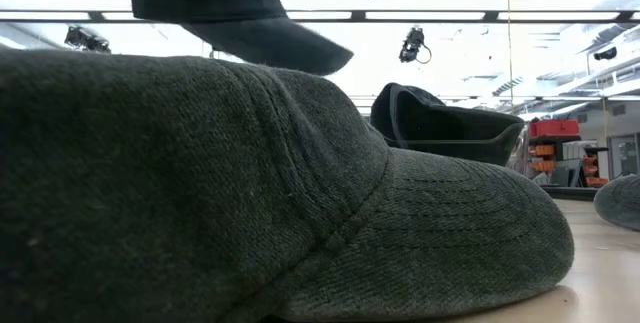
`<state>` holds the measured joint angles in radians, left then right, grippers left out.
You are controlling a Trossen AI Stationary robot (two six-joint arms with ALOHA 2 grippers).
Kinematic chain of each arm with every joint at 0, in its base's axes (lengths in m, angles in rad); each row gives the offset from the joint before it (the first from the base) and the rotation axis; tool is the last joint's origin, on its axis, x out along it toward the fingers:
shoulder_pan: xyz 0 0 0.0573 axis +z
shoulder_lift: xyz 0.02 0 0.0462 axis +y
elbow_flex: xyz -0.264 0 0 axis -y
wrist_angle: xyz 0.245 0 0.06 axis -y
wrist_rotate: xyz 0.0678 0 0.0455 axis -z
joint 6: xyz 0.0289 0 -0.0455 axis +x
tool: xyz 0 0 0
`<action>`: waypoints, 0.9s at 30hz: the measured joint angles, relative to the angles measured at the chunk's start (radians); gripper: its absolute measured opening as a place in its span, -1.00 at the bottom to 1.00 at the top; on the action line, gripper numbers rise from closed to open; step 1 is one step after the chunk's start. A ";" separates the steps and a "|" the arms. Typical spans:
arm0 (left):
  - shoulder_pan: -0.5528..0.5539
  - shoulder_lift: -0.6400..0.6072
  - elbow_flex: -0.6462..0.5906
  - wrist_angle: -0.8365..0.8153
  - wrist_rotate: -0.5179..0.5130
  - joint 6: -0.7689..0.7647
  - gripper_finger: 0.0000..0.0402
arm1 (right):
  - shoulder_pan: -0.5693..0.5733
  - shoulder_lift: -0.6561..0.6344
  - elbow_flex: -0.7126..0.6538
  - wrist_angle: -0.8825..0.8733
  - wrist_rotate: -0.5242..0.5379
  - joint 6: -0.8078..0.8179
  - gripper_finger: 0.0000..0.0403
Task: Pick & Place hat
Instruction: Put the blue cap into the right transparent bin
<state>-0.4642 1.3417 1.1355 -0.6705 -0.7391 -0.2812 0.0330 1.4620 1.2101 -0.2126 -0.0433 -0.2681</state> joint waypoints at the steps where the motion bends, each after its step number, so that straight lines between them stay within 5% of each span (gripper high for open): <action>1: 0.011 0.000 0.000 0.006 0.014 0.010 -0.94 | 0.000 0.000 -0.012 0.035 0.000 -0.003 -0.30; 8: 0.068 0.000 0.000 0.125 0.069 0.185 -0.94 | 0.000 0.052 -0.041 0.192 -0.093 -0.003 -0.30; 27: 0.156 0.000 0.000 0.304 0.164 0.433 -0.93 | -0.001 0.077 -0.043 0.198 -0.106 -0.003 -0.33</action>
<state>-0.3078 1.3418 1.1351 -0.3660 -0.5747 0.1514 0.0319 1.5394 1.1667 -0.0151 -0.1493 -0.2710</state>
